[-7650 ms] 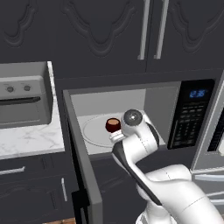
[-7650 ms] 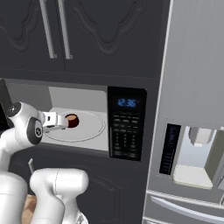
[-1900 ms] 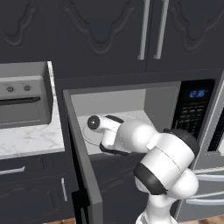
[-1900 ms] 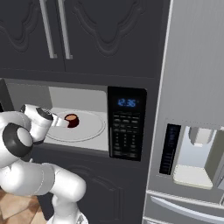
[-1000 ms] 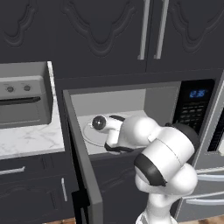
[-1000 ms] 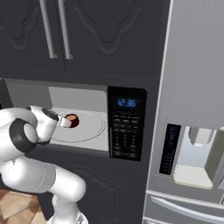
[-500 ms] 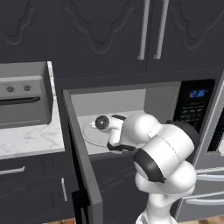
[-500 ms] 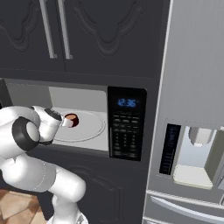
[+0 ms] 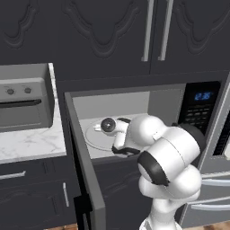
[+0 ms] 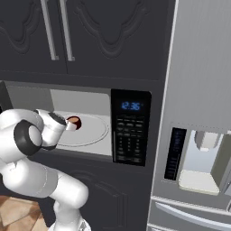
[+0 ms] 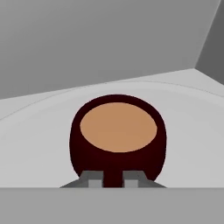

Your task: Pick the cup of tea, navigate to the dining table, and place it on the saucer.

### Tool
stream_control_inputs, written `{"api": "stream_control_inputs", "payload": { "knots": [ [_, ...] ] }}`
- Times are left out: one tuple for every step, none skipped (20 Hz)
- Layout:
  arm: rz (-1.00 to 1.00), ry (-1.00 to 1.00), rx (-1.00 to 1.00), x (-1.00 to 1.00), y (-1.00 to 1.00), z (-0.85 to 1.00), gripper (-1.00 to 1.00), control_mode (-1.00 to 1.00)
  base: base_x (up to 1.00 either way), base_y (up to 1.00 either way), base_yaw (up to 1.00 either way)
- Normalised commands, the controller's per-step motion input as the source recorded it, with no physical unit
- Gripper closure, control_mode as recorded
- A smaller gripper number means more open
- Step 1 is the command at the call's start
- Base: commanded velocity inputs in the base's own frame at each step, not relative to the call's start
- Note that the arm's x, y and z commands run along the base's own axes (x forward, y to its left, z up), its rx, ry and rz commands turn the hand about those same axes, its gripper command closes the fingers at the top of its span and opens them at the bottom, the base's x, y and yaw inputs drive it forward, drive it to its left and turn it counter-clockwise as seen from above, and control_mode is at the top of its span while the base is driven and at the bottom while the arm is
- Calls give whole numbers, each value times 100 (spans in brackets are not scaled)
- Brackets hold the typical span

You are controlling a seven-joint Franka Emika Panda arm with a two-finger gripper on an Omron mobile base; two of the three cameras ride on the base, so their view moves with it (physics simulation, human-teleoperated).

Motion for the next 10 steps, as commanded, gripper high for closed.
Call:
{"api": "stream_control_inputs", "payload": {
  "knots": [
    [3,0,1,3,0,-5,100,-100,0,0,0],
    [3,0,1,5,0,-5,100,-100,0,0,0],
    [3,0,1,5,0,-6,100,-100,0,0,0],
    [3,0,0,8,0,-6,100,-100,0,0,0],
    [3,0,0,9,0,-7,100,-100,0,0,0],
    [3,0,0,10,0,-7,100,-100,0,0,0],
    [3,0,0,9,0,-6,100,-100,0,0,0],
    [0,1,0,0,0,0,100,-100,0,0,0],
    [0,0,0,0,0,0,100,-100,0,0,0],
    [0,1,0,0,0,0,100,-100,0,0,0]
  ]
}}
